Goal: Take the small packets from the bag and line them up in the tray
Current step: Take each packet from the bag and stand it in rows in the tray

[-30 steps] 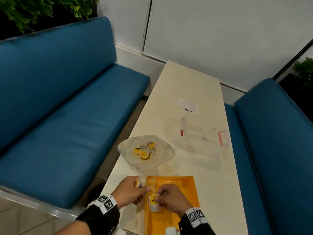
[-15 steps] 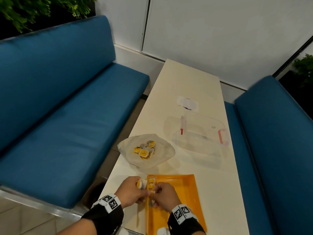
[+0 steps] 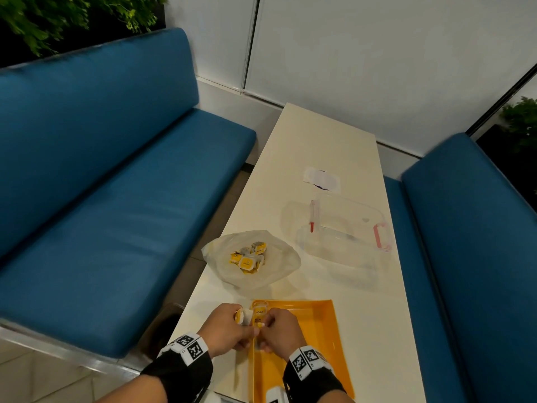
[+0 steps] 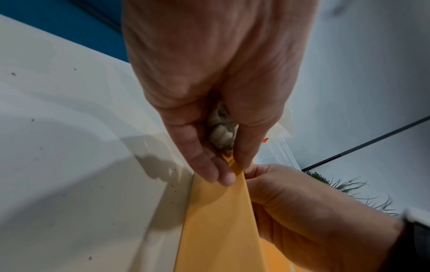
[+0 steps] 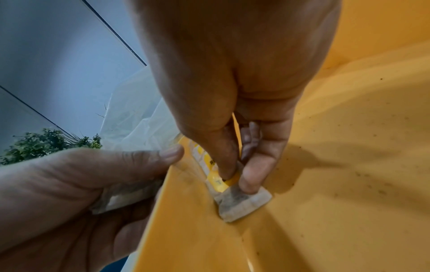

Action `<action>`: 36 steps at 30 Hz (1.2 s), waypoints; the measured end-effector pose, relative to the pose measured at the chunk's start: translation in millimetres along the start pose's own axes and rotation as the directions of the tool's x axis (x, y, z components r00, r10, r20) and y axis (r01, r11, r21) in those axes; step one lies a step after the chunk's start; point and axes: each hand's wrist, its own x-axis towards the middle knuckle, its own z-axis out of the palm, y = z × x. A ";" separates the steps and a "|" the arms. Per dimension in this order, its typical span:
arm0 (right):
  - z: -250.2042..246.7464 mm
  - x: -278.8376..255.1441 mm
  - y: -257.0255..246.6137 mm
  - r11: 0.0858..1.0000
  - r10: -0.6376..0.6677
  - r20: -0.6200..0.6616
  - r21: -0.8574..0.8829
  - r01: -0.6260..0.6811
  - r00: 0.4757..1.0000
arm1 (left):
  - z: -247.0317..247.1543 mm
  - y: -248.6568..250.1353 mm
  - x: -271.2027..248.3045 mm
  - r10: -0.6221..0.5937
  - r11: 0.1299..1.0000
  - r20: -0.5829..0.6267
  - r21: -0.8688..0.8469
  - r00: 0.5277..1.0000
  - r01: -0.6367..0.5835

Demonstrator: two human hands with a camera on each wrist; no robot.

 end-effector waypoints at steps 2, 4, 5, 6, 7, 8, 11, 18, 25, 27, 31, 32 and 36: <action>-1.4 -1.5 0.3 1.000 0.008 0.002 0.001 -0.008 1.000 | -0.5 -0.1 -0.9 -0.013 1.000 0.006 -0.011 1.000 0.013; -3.5 -3.3 0.7 1.000 0.004 0.005 -0.004 -0.004 1.000 | -2.8 0.0 -2.1 -0.023 0.999 0.014 -0.023 1.000 0.023; -5.5 -4.3 0.6 1.000 -0.010 -0.006 -0.014 0.009 1.000 | -4.4 0.5 -2.7 -0.025 0.999 0.018 -0.032 1.000 0.025; -8.4 -5.6 0.4 0.999 -0.032 -0.024 -0.030 0.031 0.999 | -6.3 0.8 -3.5 -0.025 0.999 0.020 -0.042 0.999 0.026; -12.2 -8.0 -1.1 0.997 -0.067 -0.044 -0.049 0.065 0.997 | -8.3 1.9 -4.8 -0.026 0.998 0.018 -0.053 1.000 0.027; -16.6 -11.7 -4.0 0.993 -0.108 -0.065 -0.060 0.104 0.992 | -10.3 2.3 -5.9 -0.026 0.997 0.017 -0.066 1.000 0.027; -29.1 -28.2 -19.5 0.974 -0.217 -0.086 0.053 0.222 0.972 | -14.9 3.6 -8.6 -0.012 0.995 0.012 -0.101 1.000 0.014; -24.1 -41.2 -50.3 0.925 -0.367 0.054 0.124 0.359 0.928 | -10.5 14.7 -11.4 0.069 0.987 -0.020 -0.144 0.997 -0.071; -15.3 -35.1 -54.0 0.921 -0.384 0.016 0.086 0.381 0.923 | -10.6 16.2 -12.3 0.164 0.957 0.046 -0.249 0.985 -0.148; -15.1 -33.3 -55.1 0.925 -0.371 -0.004 0.085 0.370 0.929 | -12.6 16.4 -15.1 0.167 0.942 0.075 -0.308 0.983 -0.136; -21.4 -30.0 -51.7 0.929 -0.356 -0.023 0.097 0.357 0.934 | -20.0 9.0 -17.1 0.142 0.841 0.171 -0.541 0.975 -0.027; -23.6 -29.5 -50.6 0.929 -0.355 -0.019 0.108 0.355 0.935 | -22.2 6.8 -16.7 0.137 0.802 0.196 -0.598 0.971 0.007; -28.5 -29.3 -50.1 0.926 -0.341 -0.004 0.169 0.337 0.940 | -29.0 2.8 -16.0 0.108 0.727 0.221 -0.683 0.969 0.074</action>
